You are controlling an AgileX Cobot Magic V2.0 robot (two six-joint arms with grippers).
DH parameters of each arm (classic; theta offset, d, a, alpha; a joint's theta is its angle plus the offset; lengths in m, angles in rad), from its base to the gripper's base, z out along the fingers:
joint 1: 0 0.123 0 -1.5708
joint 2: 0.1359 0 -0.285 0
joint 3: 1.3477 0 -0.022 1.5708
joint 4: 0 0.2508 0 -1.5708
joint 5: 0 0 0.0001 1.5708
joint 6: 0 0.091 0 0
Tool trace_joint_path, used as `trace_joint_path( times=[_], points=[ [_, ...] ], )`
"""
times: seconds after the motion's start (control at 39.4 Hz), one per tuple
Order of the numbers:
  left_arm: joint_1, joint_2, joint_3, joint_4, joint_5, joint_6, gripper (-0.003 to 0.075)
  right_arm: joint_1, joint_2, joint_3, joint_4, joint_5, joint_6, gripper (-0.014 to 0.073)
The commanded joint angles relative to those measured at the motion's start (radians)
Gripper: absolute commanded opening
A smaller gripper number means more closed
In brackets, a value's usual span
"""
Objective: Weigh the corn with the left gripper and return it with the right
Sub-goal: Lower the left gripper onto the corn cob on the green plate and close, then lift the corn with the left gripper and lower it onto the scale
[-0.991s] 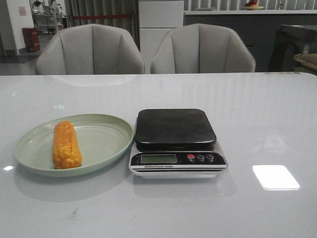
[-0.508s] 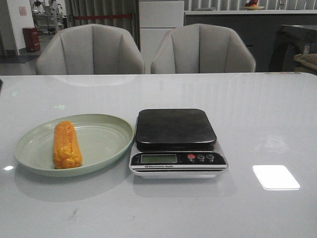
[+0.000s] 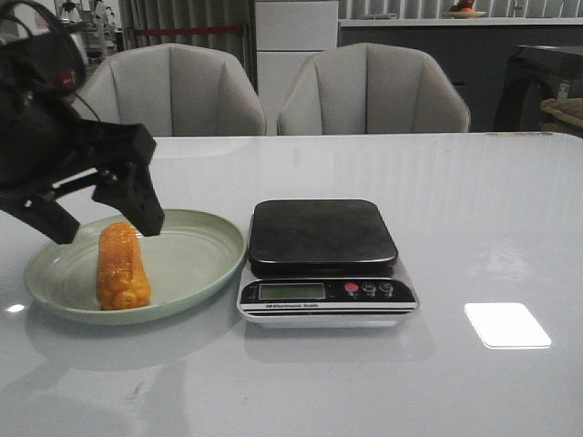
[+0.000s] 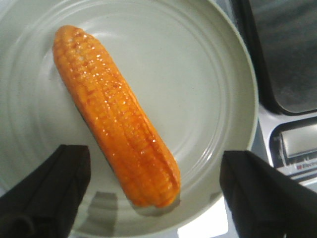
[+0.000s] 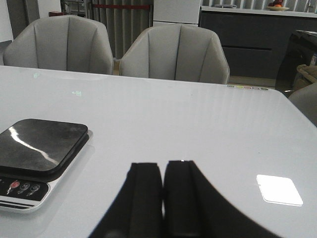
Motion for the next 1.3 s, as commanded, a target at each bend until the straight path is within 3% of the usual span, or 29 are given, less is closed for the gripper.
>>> trace_joint_path(
  times=[0.0, 0.2, 0.28, 0.46, 0.53, 0.79, 1.09, 1.17, 1.27],
  points=[
    [-0.007, 0.043, -0.07, -0.03, -0.01, -0.012, 0.0577, 0.003, -0.02, 0.011, -0.013, -0.086, -0.008, 0.0169],
    [-0.007, 0.165, -0.147, -0.03, 0.048, -0.03, 0.0557, 0.003, -0.02, 0.011, -0.013, -0.086, -0.008, 0.0169],
    [-0.007, 0.193, -0.175, -0.03, 0.081, -0.03, 0.0465, 0.003, -0.02, 0.011, -0.013, -0.086, -0.008, 0.0169],
    [-0.007, 0.198, -0.242, -0.03, 0.105, -0.03, 0.0099, 0.003, -0.02, 0.011, -0.013, -0.086, -0.008, 0.0169],
    [-0.013, 0.189, -0.28, -0.03, 0.115, -0.026, 0.0137, 0.003, -0.02, 0.011, -0.013, -0.086, -0.008, 0.0169],
    [-0.098, 0.187, -0.379, -0.03, 0.121, -0.026, 0.0135, 0.003, -0.02, 0.011, -0.013, -0.086, -0.008, 0.0169],
    [-0.201, 0.233, -0.4, -0.146, 0.0, -0.026, 0.0146, 0.003, -0.02, 0.011, -0.013, -0.086, -0.008, 0.0169],
    [-0.215, 0.248, -0.4, -0.165, -0.024, -0.026, 0.0189, 0.003, -0.02, 0.011, -0.013, -0.086, -0.008, 0.0169],
    [-0.228, 0.268, -0.4, -0.188, -0.043, -0.026, 0.0313, 0.003, -0.02, 0.011, -0.013, -0.086, -0.008, 0.0169]
  ],
)
